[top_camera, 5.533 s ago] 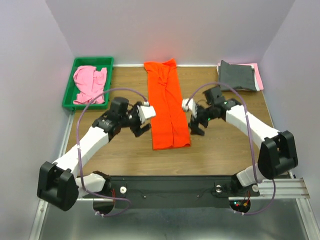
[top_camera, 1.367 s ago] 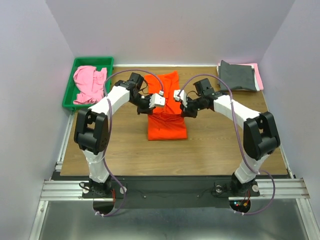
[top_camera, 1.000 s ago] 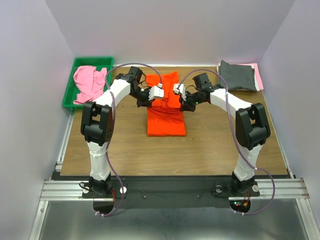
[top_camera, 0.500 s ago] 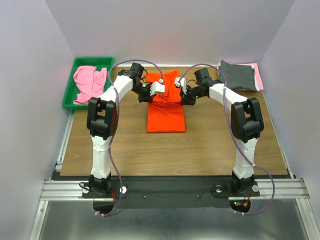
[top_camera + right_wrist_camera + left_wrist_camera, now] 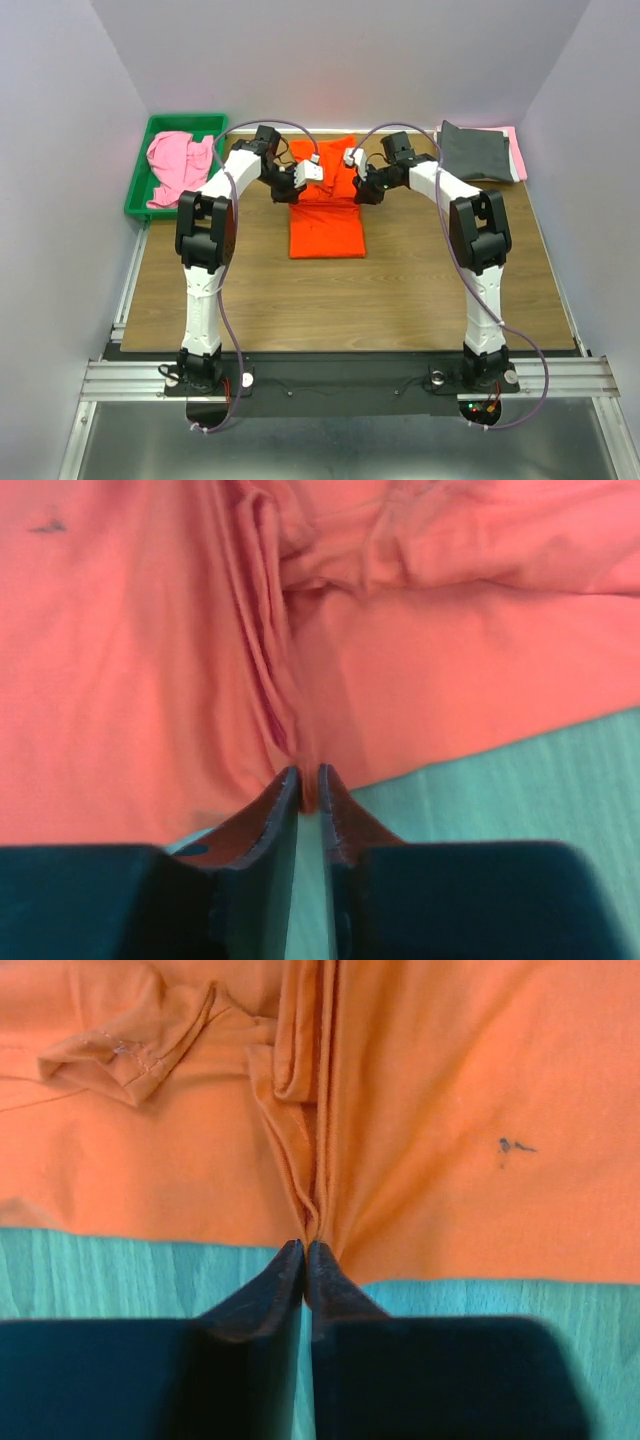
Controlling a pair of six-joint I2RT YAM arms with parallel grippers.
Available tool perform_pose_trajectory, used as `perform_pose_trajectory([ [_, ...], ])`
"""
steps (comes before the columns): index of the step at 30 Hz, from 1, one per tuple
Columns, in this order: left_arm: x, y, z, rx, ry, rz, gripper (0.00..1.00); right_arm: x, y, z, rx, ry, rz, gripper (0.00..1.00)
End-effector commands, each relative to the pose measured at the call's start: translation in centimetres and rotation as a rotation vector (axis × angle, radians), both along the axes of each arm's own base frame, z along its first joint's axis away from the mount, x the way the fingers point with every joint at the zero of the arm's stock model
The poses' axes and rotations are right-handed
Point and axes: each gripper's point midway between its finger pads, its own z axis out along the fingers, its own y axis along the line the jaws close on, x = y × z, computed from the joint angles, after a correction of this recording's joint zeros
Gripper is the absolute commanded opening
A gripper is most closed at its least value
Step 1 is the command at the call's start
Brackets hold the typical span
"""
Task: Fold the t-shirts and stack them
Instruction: Fold the tshirt
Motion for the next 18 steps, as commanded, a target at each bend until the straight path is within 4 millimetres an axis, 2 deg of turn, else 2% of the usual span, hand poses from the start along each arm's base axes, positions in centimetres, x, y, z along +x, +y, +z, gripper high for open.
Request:
perform_pose_trajectory([
  [1,1.9,0.5,1.8,-0.002,-0.049,0.070,0.28,2.4,-0.5,1.4,-0.005,-0.030,-0.082,0.27],
  [2,2.2,0.8,2.0,-0.004,-0.053,0.090,0.34,2.6,-0.5,1.7,-0.003,-0.030,-0.094,0.32],
  [3,2.9,1.0,2.8,-0.017,-0.080,0.112,0.47,3.1,-0.8,2.5,0.009,-0.024,-0.129,0.38],
  [4,3.4,1.4,3.4,-0.032,-0.089,0.141,0.52,3.3,-0.9,2.9,0.013,-0.019,-0.151,0.42],
  [6,4.2,2.8,5.6,-0.095,-0.097,0.234,0.61,3.9,-1.7,4.2,0.020,-0.008,-0.224,0.50],
  [7,4.1,3.2,6.3,-0.109,-0.096,0.251,0.61,3.9,-2.0,4.5,0.024,-0.002,-0.244,0.50],
  [8,3.8,3.7,7.8,-0.125,-0.104,0.268,0.61,3.6,-2.1,6.1,0.045,-0.004,-0.263,0.50],
  [9,2.7,3.7,7.5,-0.131,-0.069,0.263,0.61,3.3,-2.1,6.8,0.058,-0.002,-0.264,0.50],
  [11,0.9,3.5,7.7,-0.148,-0.038,0.256,0.61,1.2,-1.9,7.0,0.086,0.047,-0.242,0.49],
  [12,-0.2,3.1,9.4,-0.186,-0.048,0.246,0.60,0.1,-1.8,8.5,0.112,0.048,-0.234,0.48],
  [13,-2.0,2.9,7.8,-0.184,0.008,0.245,0.59,-0.9,-1.6,8.8,0.129,0.066,-0.218,0.48],
  [14,-3.2,2.7,8.7,-0.198,0.000,0.238,0.56,-2.9,-1.4,7.6,0.140,0.126,-0.188,0.46],
  [15,-5.1,2.2,6.7,-0.187,0.051,0.231,0.55,-4.1,-1.1,8.6,0.151,0.115,-0.162,0.45],
  [16,-5.9,2.0,6.2,-0.181,0.054,0.228,0.53,-5.0,-0.8,8.2,0.133,0.114,-0.149,0.43],
  [17,-6.9,1.8,6.5,-0.180,0.042,0.220,0.51,-6.8,-1.1,6.1,0.083,0.119,-0.116,0.39],
  [18,-7.7,1.5,5.9,-0.173,0.047,0.210,0.51,-7.7,-0.9,5.6,0.056,0.098,-0.088,0.37],
])
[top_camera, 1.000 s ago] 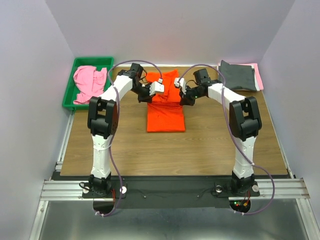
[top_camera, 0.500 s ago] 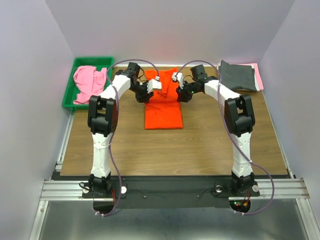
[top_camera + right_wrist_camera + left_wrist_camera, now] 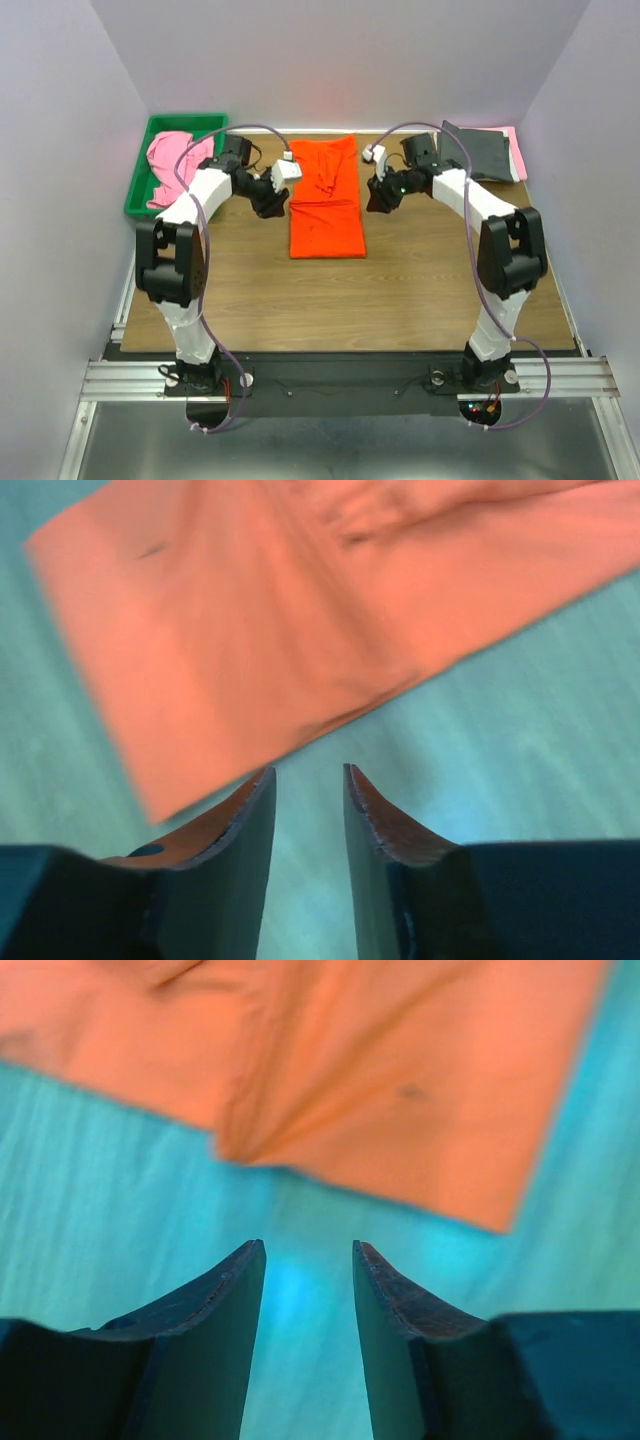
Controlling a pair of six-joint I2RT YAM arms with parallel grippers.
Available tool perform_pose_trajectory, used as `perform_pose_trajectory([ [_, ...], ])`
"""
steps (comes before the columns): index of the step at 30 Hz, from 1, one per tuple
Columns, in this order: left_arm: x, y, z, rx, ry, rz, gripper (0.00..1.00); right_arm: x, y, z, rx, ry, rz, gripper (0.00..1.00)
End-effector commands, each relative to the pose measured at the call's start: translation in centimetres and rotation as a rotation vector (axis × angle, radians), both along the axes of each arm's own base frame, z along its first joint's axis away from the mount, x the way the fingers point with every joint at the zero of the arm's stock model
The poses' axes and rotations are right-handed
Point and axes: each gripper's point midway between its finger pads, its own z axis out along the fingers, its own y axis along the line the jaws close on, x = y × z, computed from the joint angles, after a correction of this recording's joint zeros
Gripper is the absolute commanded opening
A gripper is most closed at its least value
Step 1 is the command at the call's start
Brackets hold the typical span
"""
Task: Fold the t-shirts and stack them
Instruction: Fold the tshirt
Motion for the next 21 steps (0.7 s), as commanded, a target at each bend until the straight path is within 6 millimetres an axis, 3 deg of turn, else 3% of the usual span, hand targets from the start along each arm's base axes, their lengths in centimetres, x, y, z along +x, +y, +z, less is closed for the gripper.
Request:
perform_pose_trajectory([
  [1,-5.3,-3.4,-0.6,-0.046,0.016,-0.088,0.51,-6.0,2.3,0.0,-0.030,-0.038,0.159,0.36],
  [2,-6.1,-3.6,-0.4,-0.044,-0.002,-0.098,0.51,-6.1,2.6,0.6,-0.041,-0.085,0.190,0.35],
  [3,-6.6,-3.7,-0.8,-0.038,-0.007,-0.104,0.51,-7.4,2.4,-1.0,-0.075,-0.091,0.237,0.35],
  [4,-7.5,-3.7,-2.1,-0.022,-0.016,-0.122,0.51,-8.1,2.6,-1.2,-0.098,-0.117,0.259,0.35],
  [6,-8.0,-3.7,-2.2,-0.008,-0.069,-0.139,0.52,-9.1,2.4,-3.0,-0.122,-0.140,0.291,0.34],
  [12,-10.4,-4.7,-4.6,0.054,-0.180,-0.273,0.54,-9.5,2.9,-5.9,-0.212,-0.278,0.353,0.32],
  [17,-10.2,-4.7,-6.2,0.102,-0.224,-0.290,0.55,-9.7,3.2,-7.4,-0.238,-0.288,0.358,0.32],
  [21,-10.0,-4.8,-6.6,0.103,-0.215,-0.287,0.55,-9.5,3.2,-7.1,-0.238,-0.301,0.343,0.31],
])
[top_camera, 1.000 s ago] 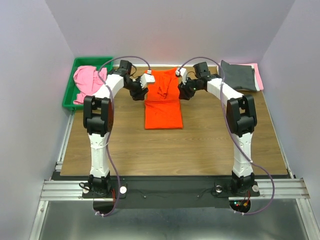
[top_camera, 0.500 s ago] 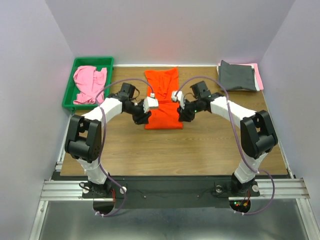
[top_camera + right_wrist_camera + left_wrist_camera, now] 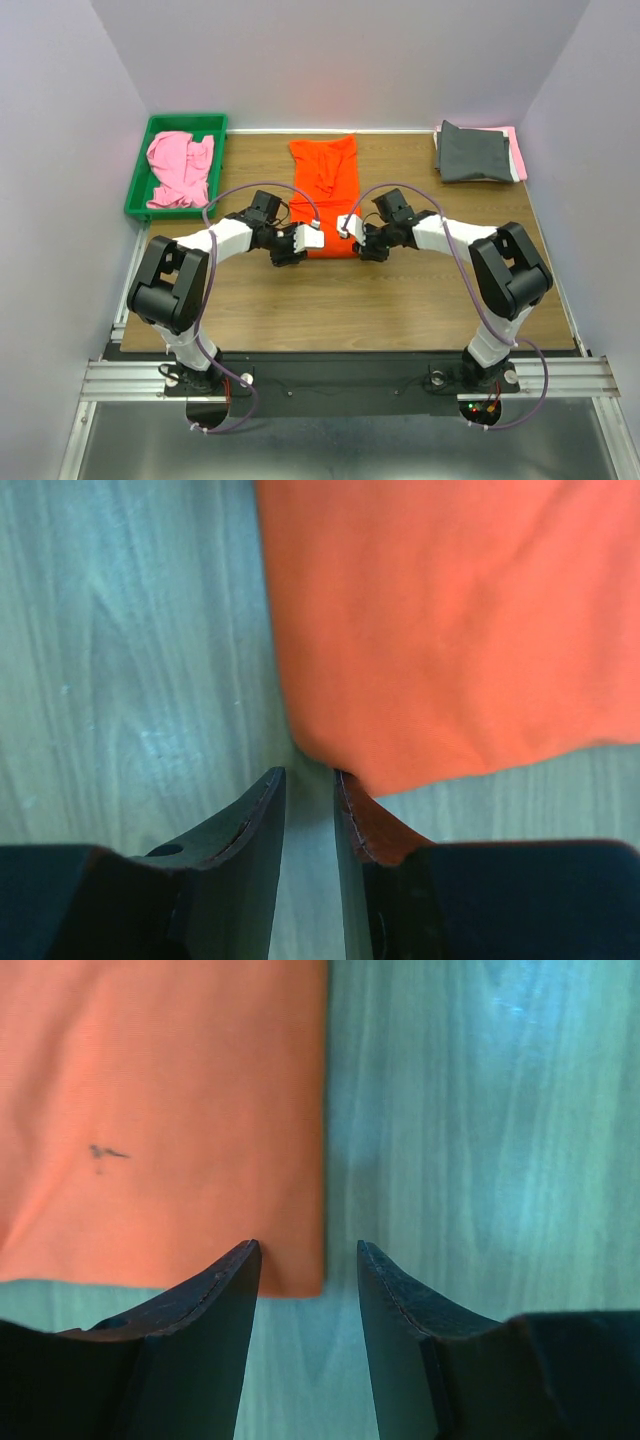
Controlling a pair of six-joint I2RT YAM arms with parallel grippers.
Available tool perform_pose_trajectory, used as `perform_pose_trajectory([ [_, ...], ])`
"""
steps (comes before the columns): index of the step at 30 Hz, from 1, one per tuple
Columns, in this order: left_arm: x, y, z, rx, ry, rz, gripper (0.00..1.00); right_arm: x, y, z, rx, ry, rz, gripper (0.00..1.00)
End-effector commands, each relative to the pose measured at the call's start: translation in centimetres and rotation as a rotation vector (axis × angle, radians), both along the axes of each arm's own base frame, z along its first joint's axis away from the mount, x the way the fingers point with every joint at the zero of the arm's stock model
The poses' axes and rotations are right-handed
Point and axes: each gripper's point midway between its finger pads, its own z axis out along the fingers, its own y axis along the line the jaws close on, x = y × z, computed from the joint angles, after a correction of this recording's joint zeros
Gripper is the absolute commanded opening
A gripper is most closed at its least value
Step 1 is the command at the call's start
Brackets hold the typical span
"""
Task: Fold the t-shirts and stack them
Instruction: Fold the tshirt
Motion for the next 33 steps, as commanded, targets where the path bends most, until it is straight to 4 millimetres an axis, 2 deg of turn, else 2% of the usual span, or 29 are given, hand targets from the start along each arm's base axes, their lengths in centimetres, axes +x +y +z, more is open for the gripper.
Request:
perform_pose_trajectory([
  [1,1.4,-0.4,1.2,-0.020,-0.091,-0.013,0.55,1.9,1.0,2.0,0.036,-0.128,0.009,0.31],
  [8,1.6,-0.5,0.7,-0.008,-0.087,-0.014,0.54,1.1,1.0,3.6,0.065,-0.152,0.027,0.31],
  [11,1.3,-0.5,0.0,0.008,-0.073,-0.025,0.48,0.7,1.0,5.0,0.085,-0.175,0.033,0.32],
  [14,1.0,-0.4,-0.4,0.016,-0.059,-0.040,0.45,0.1,1.0,5.2,0.097,-0.184,0.061,0.36],
  [15,1.0,-0.5,-0.5,0.017,-0.055,-0.041,0.45,0.1,1.1,5.0,0.094,-0.180,0.067,0.39],
  [21,0.5,-0.5,-1.6,0.038,-0.004,-0.047,0.42,0.5,2.4,2.7,0.074,-0.134,0.088,0.41],
  [27,0.8,-0.5,-1.3,0.045,-0.007,-0.046,0.45,0.4,2.4,0.3,0.038,-0.119,0.107,0.41],
  [29,0.7,-0.5,-1.0,0.041,-0.010,-0.049,0.45,0.3,2.2,-0.1,0.028,-0.117,0.107,0.40],
  [33,0.1,-0.6,-0.2,0.026,-0.007,-0.064,0.45,0.2,1.9,-0.6,0.017,-0.112,0.107,0.31],
])
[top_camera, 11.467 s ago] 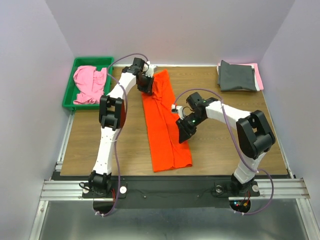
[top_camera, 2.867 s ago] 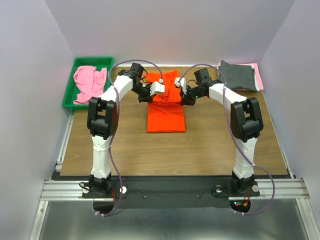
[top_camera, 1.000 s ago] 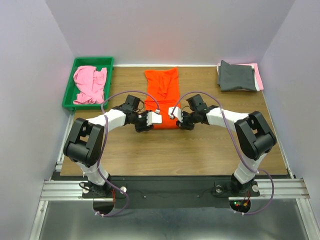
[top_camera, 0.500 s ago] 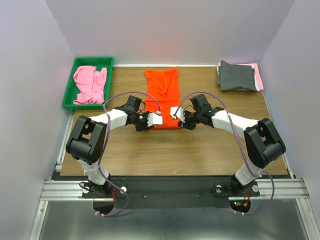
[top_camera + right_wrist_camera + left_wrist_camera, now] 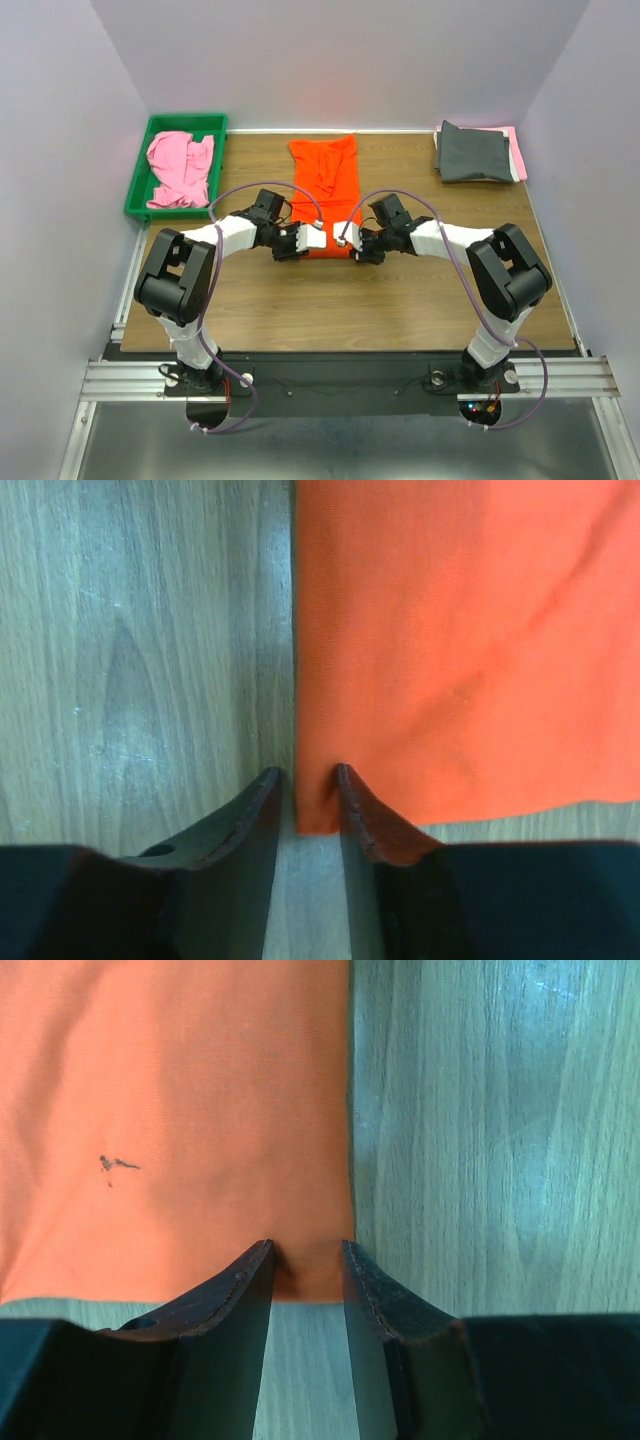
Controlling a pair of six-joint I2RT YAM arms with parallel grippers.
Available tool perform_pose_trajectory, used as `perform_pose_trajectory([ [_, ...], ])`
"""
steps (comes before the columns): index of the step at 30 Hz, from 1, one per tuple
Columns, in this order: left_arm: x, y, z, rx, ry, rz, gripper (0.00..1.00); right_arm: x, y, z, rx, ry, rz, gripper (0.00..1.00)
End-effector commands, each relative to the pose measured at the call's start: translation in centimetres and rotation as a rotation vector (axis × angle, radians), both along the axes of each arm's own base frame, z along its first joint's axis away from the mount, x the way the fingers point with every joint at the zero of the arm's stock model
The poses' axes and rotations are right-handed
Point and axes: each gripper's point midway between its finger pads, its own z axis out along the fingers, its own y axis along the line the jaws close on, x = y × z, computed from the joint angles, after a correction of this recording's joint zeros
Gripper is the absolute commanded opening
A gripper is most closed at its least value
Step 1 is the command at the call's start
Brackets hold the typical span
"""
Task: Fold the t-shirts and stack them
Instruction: Fold the tshirt
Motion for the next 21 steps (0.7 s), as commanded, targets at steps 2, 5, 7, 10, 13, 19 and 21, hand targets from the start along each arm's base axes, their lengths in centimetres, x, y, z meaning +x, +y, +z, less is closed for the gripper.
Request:
perform_pose_trajectory([
  [2,-1.3,0.0,1.1,0.002,0.037,-0.026,0.45,0.4,0.4,-0.5,-0.014,-0.032,0.018,0.27],
  [5,-1.7,-0.1,1.7,0.000,0.061,-0.027,0.48,0.4,0.2,-0.6,-0.020,-0.028,0.006,0.18],
  [7,-2.1,0.0,2.2,-0.005,0.056,-0.040,0.48,0.4,0.0,-0.7,-0.024,-0.024,-0.003,0.12],
  [10,-2.3,0.1,2.1,0.001,0.054,-0.044,0.48,0.4,0.0,-0.8,-0.024,-0.015,-0.013,0.02],
  [13,-2.1,0.1,1.4,0.007,0.065,-0.039,0.48,0.5,0.1,-0.7,-0.020,-0.010,-0.021,0.01],
  [19,-1.3,0.2,-0.2,0.033,0.083,-0.019,0.40,0.9,0.5,-0.1,-0.005,-0.007,-0.041,0.01],
  [21,-1.2,0.3,-0.5,0.041,0.083,-0.020,0.32,1.0,0.6,0.1,-0.001,-0.007,-0.044,0.01],
])
